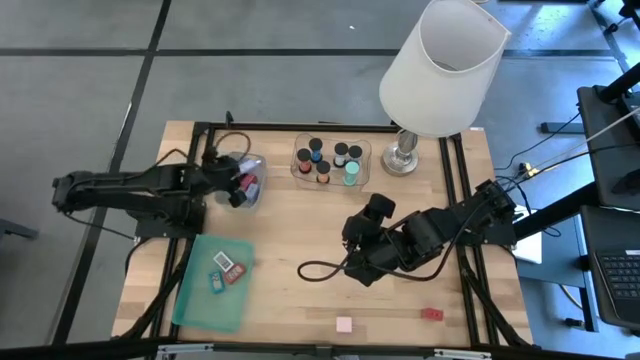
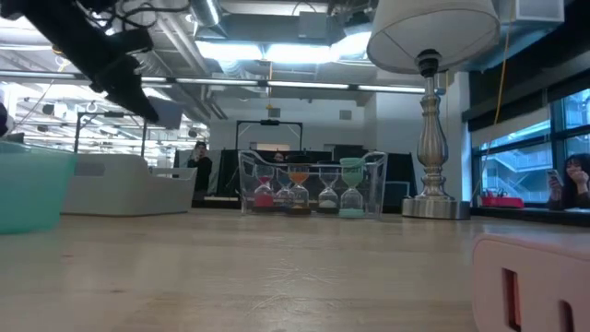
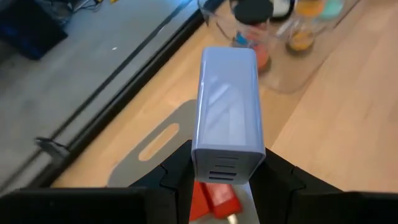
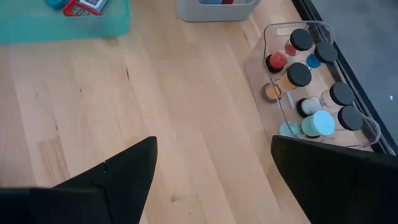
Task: Pick & Place Office items
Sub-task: Put the bottom light purple charger adapter into the gray bin
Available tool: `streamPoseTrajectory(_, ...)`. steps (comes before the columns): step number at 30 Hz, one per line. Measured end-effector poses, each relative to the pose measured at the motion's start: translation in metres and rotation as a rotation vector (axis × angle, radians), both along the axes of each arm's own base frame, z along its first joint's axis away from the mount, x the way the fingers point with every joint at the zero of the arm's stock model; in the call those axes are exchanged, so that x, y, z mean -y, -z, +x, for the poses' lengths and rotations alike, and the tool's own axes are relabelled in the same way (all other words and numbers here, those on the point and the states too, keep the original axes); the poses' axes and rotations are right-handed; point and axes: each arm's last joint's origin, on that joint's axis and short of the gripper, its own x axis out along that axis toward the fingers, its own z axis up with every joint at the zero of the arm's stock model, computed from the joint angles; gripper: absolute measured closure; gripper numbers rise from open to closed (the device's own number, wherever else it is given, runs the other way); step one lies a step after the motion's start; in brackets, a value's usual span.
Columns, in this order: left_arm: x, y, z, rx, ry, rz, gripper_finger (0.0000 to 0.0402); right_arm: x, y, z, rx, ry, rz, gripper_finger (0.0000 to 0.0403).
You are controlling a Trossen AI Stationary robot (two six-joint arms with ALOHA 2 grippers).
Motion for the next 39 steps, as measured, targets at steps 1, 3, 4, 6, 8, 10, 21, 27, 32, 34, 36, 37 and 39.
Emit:
streamPoseTrajectory(1, 0.0, 0.001, -0.003, 0.033, -0.001, -0.012, 0.0286, 0.0, 0.0, 0.0, -0.001, -0.001, -0.001, 0.0086)
streamPoseTrajectory(3, -0.001, 0.001, -0.009, 0.085, 0.008, -0.035, 0.0286, 0.0, 0.0, 0.0, -0.001, -0.001, -0.001, 0.0086)
streamPoseTrajectory(4, -0.001, 0.001, -0.011, 0.104, 0.004, -0.045, 0.0286, 0.0, 0.0, 0.0, 0.0, -0.001, -0.004, 0.0086)
streamPoseTrajectory(6, -0.001, 0.0, -0.015, 0.138, -0.019, -0.055, 0.0286, 0.0, 0.0, 0.0, 0.003, 0.0, -0.015, 0.0086)
streamPoseTrajectory(8, -0.001, -0.002, -0.018, 0.18, -0.042, -0.065, 0.0284, 0.0, 0.0, 0.0, 0.005, 0.001, -0.018, 0.0086)
streamPoseTrajectory(10, 0.0, -0.003, -0.02, 0.206, -0.052, -0.073, 0.0279, 0.0, 0.0, 0.0, 0.004, 0.001, -0.02, 0.0086)
streamPoseTrajectory(21, -0.004, -0.003, -0.026, 0.281, -0.312, -0.023, 0.0281, 0.001, -0.001, 0.0, 0.007, -0.017, -0.075, 0.0085)
streamPoseTrajectory(27, -0.006, 0.002, -0.031, 0.307, -0.475, -0.019, 0.0283, 0.002, -0.001, 0.0, -0.001, -0.038, -0.102, 0.0085)
streamPoseTrajectory(32, -0.006, 0.009, -0.029, 0.268, -0.51, -0.06, 0.0281, 0.002, -0.001, 0.001, -0.015, -0.066, -0.121, 0.0085)
streamPoseTrajectory(34, -0.006, 0.014, -0.025, 0.264, -0.523, -0.076, 0.0281, 0.002, -0.001, 0.001, -0.019, -0.073, -0.126, 0.0085)
streamPoseTrajectory(36, -0.007, 0.023, -0.021, 0.255, -0.526, -0.1, 0.0281, 0.002, -0.001, 0.001, -0.017, -0.073, -0.132, 0.0085)
streamPoseTrajectory(37, -0.007, 0.027, -0.019, 0.249, -0.522, -0.112, 0.0281, 0.002, -0.001, 0.001, -0.014, -0.07, -0.138, 0.0085)
streamPoseTrajectory(39, -0.007, 0.035, -0.014, 0.236, -0.511, -0.139, 0.028, 0.002, -0.001, 0.001, -0.01, -0.067, -0.146, 0.0085)
